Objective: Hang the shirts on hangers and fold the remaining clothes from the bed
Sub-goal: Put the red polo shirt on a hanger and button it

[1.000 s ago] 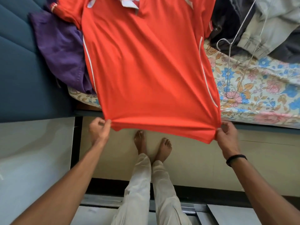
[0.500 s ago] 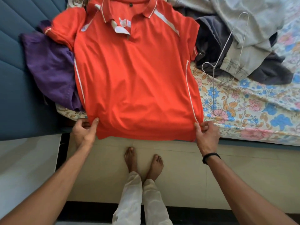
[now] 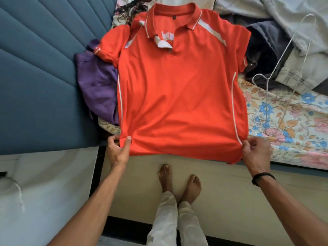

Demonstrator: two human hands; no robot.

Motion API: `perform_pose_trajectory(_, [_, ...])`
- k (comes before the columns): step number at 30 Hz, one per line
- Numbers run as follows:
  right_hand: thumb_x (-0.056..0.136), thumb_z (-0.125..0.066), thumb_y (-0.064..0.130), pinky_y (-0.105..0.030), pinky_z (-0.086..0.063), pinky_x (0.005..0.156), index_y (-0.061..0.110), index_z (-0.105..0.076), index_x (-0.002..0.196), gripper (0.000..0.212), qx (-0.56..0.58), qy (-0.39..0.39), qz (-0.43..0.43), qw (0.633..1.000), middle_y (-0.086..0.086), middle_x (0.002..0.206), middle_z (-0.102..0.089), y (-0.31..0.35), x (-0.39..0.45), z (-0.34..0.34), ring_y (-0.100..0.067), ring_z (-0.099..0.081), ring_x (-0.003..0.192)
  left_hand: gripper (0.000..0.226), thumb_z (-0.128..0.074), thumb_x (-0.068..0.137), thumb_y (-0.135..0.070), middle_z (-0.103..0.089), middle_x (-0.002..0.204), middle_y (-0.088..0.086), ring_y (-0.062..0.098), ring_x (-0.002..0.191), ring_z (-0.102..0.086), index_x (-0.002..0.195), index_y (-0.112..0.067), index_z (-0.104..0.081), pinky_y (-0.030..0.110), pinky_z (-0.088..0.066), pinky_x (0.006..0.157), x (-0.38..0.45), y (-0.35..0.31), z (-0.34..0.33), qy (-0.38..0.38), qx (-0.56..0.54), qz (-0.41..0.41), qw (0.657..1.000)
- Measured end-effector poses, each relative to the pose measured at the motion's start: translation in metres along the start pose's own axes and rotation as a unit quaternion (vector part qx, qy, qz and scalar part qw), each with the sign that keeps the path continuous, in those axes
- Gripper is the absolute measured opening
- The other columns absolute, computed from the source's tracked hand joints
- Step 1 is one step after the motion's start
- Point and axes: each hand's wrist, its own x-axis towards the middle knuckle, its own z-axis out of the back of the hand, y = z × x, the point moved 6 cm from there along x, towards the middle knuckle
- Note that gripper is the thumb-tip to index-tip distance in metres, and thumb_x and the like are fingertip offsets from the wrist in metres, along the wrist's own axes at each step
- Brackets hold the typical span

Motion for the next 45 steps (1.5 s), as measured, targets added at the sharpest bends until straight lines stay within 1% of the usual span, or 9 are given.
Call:
perform_pose_trajectory(6, [0.100,-0.054,0.021,-0.041,-0.051,0.079,0.018,-0.057,0.098,0.005,0.245,-0.091,-0.186,0.947,-0.004,0.087,-0.062,-0.028,-0.008,0.026,-0.024,-0.059,0.084,0.057,-0.074,0.066,-0.064,-0.073,0.083,0.008,0.028,0.075,-0.068,0.095,-0.016,-0.075,0.040,-0.057,0.071,0.002,0.006,0.003,0.124,0.098,0.011,0.987])
perform_pose_trajectory(11, [0.104,-0.050,0.024,-0.038,-0.044,0.081,0.012,-0.056,0.107,0.014,0.149,-0.049,-0.233,0.960,-0.013,0.105,-0.064,-0.061,-0.045,0.025,-0.033,-0.062,0.098,0.025,-0.085,0.084,-0.026,-0.067,0.074,0.013,0.030,0.072,-0.065,0.077,-0.010,-0.067,0.032,-0.047,0.061,-0.031,0.051,0.007,0.195,0.126,0.085,0.969])
perform_pose_trajectory(15, [0.088,-0.070,0.065,-0.043,-0.054,0.081,0.024,-0.055,0.107,0.048,0.061,0.021,-0.126,0.990,-0.001,0.103,-0.066,-0.030,-0.038,0.032,-0.023,-0.063,0.092,0.055,-0.091,0.067,-0.050,-0.075,0.089,0.007,0.029,0.087,-0.072,0.099,-0.010,-0.071,0.040,-0.056,0.081,-0.025,0.049,-0.006,0.242,0.093,0.071,0.963])
perform_pose_trajectory(19, [0.083,-0.083,0.052,-0.036,-0.051,0.075,0.021,-0.058,0.109,0.047,-0.066,0.013,0.048,0.997,0.001,0.098,-0.058,0.020,0.003,0.034,-0.018,-0.056,0.088,0.043,-0.083,0.084,-0.036,-0.073,0.104,0.011,0.024,0.092,-0.067,0.112,-0.007,-0.067,0.032,-0.049,0.083,0.015,-0.010,-0.026,0.160,0.023,0.019,0.987])
perform_pose_trajectory(22, [0.094,-0.073,0.023,-0.037,-0.054,0.069,0.010,-0.065,0.095,0.015,0.007,0.024,0.003,1.000,-0.003,0.083,-0.065,0.028,0.023,0.032,-0.026,-0.064,0.080,0.039,-0.080,0.088,-0.034,-0.074,0.101,0.020,0.034,0.095,-0.070,0.104,0.000,-0.072,0.040,-0.051,0.085,0.034,-0.036,-0.022,0.093,0.096,0.000,0.991])
perform_pose_trajectory(30, [0.100,-0.059,0.021,-0.039,-0.053,0.074,0.012,-0.061,0.089,0.014,-0.049,0.031,-0.048,0.997,-0.008,0.089,-0.066,0.019,0.040,0.051,-0.028,-0.064,0.083,0.028,-0.077,0.090,-0.035,-0.073,0.102,0.025,0.044,0.101,-0.066,0.095,-0.009,-0.066,0.048,-0.052,0.090,0.030,-0.028,0.017,0.034,0.159,0.071,0.984])
perform_pose_trajectory(34, [0.099,-0.065,0.024,-0.045,-0.055,0.086,0.016,-0.061,0.114,0.018,0.000,-0.033,0.090,0.995,-0.004,0.109,-0.057,0.103,0.083,0.045,-0.023,-0.059,0.099,0.019,-0.073,0.092,-0.021,-0.068,0.084,0.022,0.044,0.082,-0.067,0.086,-0.012,-0.057,0.046,-0.048,0.075,-0.006,-0.095,0.002,-0.049,0.135,-0.061,0.988])
perform_pose_trajectory(40, [0.092,-0.050,0.009,-0.045,-0.054,0.082,0.051,-0.024,0.156,0.082,-0.115,0.102,0.130,0.980,-0.012,0.123,-0.053,0.194,0.165,0.023,-0.037,-0.062,0.097,0.026,-0.080,0.087,-0.021,-0.049,0.074,-0.009,0.012,0.067,-0.050,0.104,-0.024,-0.061,0.034,-0.047,0.068,0.005,-0.227,-0.091,0.123,0.131,-0.364,0.914])
perform_pose_trajectory(45, [0.093,-0.055,0.032,-0.046,-0.056,0.070,0.044,-0.039,0.141,0.052,-0.206,0.133,0.158,0.957,-0.006,0.103,-0.064,0.201,0.190,0.036,-0.035,-0.066,0.091,0.018,-0.079,0.087,-0.027,-0.056,0.063,-0.010,0.008,0.060,-0.057,0.099,-0.027,-0.065,0.033,-0.050,0.063,-0.002,-0.317,-0.160,0.224,0.093,-0.383,0.891])
